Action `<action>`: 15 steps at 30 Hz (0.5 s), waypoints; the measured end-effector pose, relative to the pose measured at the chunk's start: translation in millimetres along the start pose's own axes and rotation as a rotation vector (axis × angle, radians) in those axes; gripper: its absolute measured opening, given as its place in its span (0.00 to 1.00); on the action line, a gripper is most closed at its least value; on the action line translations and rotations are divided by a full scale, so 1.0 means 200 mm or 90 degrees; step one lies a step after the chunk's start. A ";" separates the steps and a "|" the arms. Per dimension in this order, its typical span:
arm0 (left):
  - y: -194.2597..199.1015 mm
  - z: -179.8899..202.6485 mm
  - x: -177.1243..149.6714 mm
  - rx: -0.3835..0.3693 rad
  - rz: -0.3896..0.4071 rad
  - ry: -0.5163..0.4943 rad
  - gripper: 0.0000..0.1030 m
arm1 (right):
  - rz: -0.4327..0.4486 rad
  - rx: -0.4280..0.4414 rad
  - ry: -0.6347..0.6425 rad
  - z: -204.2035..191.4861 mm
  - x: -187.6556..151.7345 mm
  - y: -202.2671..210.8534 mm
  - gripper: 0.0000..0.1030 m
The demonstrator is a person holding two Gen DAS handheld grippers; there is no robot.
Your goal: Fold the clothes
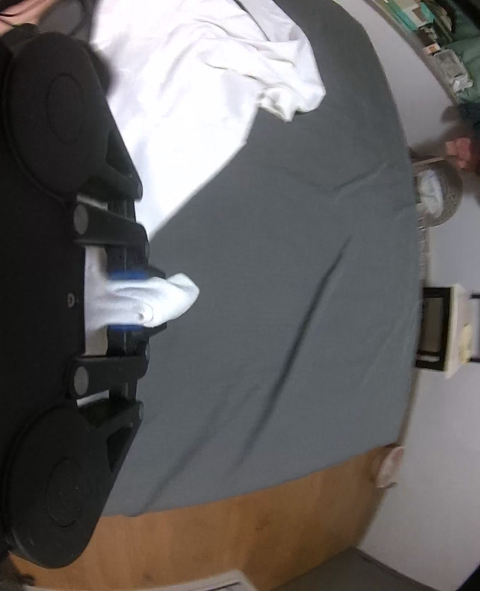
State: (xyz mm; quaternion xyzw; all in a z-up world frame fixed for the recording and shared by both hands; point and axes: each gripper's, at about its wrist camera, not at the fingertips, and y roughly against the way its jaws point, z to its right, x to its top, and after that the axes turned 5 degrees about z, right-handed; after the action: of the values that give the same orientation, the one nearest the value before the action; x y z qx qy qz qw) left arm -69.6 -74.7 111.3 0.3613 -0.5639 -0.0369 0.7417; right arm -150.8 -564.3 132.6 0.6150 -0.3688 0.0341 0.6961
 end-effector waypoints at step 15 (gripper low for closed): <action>0.28 -0.17 0.10 0.163 -0.123 0.049 0.06 | -0.081 0.324 0.246 -1.13 0.29 -0.77 0.55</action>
State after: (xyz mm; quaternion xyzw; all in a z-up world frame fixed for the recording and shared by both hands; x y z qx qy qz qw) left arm -52.3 -25.5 156.1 0.5066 -0.4978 -0.0219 0.7036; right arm 74.5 -424.9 43.3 0.7734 -0.1701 0.1976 0.5778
